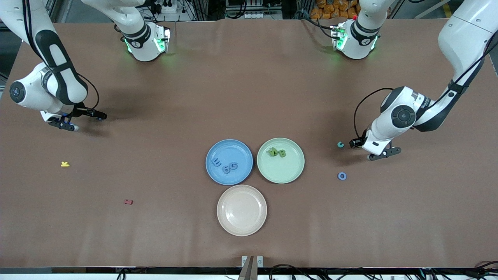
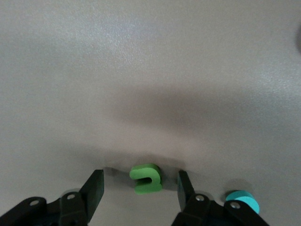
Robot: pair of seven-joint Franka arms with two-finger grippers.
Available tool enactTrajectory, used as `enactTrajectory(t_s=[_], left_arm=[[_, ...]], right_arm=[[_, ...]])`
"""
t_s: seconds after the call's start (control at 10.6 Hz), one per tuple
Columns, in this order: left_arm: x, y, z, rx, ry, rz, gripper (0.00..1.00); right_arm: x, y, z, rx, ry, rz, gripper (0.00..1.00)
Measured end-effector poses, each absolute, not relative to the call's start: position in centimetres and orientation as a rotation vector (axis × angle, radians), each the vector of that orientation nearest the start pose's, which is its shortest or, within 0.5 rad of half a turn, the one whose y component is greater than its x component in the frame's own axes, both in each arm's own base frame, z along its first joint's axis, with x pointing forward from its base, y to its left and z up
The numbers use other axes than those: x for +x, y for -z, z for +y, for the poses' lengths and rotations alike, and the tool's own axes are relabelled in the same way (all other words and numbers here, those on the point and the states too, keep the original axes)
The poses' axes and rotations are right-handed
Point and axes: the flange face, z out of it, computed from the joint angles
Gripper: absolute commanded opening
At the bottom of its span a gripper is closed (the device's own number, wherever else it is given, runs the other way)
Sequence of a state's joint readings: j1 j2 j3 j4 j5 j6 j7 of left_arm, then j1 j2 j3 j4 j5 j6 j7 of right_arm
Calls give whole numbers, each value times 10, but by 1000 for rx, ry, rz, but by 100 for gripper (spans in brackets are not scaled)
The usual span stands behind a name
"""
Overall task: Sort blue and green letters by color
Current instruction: 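Grasp the green u with the left gripper while the right gripper reaches blue x, then carry the u to the green plate while the right gripper lifts the x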
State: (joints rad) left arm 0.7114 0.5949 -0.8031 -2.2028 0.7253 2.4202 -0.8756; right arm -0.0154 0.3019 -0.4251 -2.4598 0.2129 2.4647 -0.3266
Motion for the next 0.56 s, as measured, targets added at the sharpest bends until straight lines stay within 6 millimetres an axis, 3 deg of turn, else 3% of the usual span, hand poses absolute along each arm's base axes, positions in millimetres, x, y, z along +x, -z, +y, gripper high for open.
enactTrajectory(t_s=[0.19, 0.28, 0.38, 0.47, 0.56], left_arm=[[528, -174, -66, -3068, -114, -403, 54], [528, -174, -66, -3070, -115, -403, 37], [529, -174, -68, -3075, -111, -402, 17], [529, -175, -71, -3082, -104, -395, 0], [530, -176, -71, -3079, -102, -393, 0]], right_arm=[[399, -165, -203, -3001, -386, 454, 100], [399, -164, -203, -3001, -392, 455, 100], [398, -163, -203, -3000, -397, 456, 88], [398, -161, -203, -2999, -403, 456, 19], [397, -160, -203, -2998, -408, 455, 0]])
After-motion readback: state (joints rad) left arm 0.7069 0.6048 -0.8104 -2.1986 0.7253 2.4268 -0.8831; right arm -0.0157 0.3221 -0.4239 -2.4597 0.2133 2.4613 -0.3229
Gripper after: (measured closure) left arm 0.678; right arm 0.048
